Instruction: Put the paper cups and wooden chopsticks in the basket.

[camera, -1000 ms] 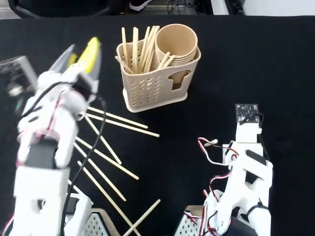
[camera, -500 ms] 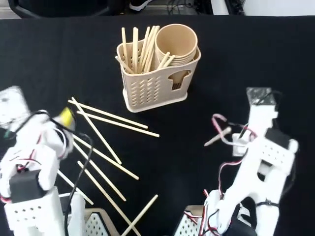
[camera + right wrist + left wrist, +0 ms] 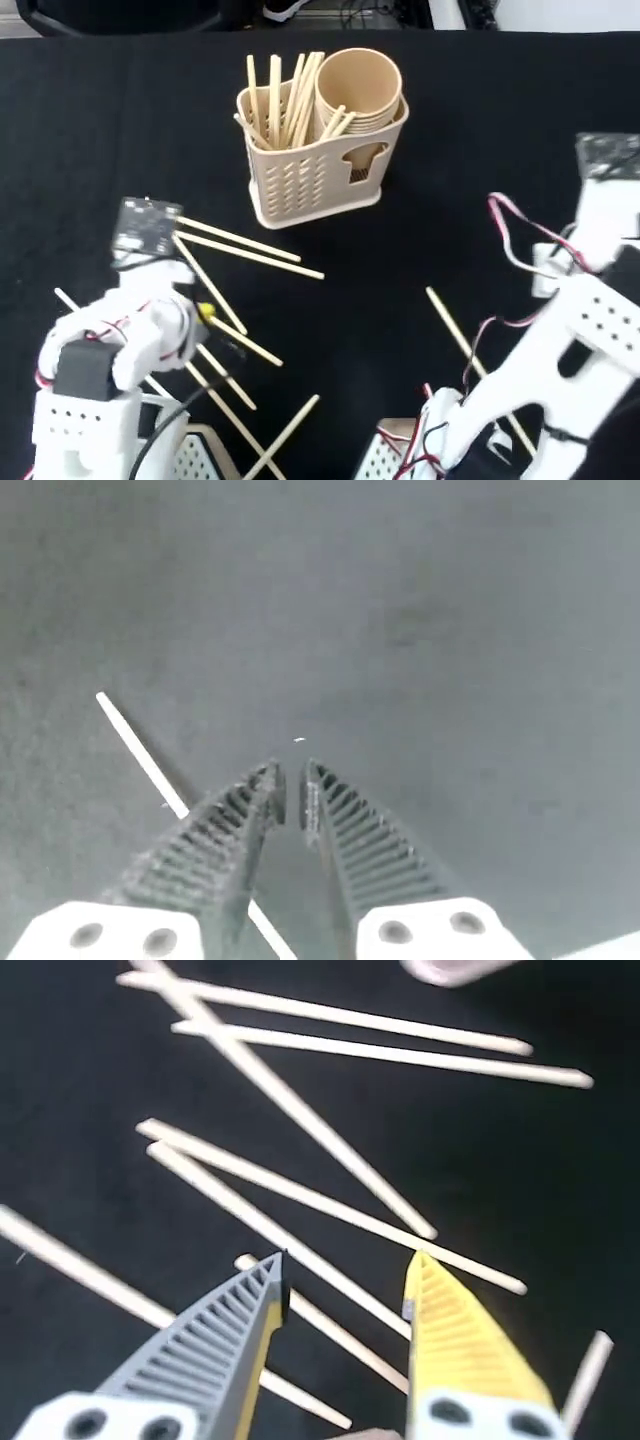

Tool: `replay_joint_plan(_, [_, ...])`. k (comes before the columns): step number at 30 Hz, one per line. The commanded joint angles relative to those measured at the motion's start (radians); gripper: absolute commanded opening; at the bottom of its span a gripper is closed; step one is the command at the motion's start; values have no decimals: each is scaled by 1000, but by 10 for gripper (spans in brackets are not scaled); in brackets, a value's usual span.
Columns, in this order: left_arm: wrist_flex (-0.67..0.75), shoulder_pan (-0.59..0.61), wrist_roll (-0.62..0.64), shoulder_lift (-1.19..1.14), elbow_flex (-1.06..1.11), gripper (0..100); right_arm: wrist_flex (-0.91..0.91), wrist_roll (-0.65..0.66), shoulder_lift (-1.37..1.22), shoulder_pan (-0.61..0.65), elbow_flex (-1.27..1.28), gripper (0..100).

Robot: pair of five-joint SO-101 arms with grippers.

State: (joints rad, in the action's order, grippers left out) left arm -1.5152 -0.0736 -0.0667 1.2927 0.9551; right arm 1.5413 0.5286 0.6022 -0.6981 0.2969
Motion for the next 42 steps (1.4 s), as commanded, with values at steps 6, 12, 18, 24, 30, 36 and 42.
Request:
replay_joint_plan(6, [-2,-318,-11,-187,-44,202,143,86,18,-74,-203,54])
replay_joint_plan(12, [21,-496,-141,-486,-67,202,130,198,22,-77,-73,54])
replay_joint_plan(18, [219,-611,-160,-726,19,206,-2,235,24,-103,68,54])
replay_joint_plan(24, [250,-713,-75,-694,7,207,-77,235,24,-103,150,54])
replay_joint_plan(30, [384,-863,26,-617,76,207,-153,275,24,-103,223,54])
replay_joint_plan(36, [578,-889,114,-634,176,208,-232,284,24,-103,292,54])
replay_joint_plan(42, [594,-855,132,-692,154,202,-258,285,24,-100,295,54])
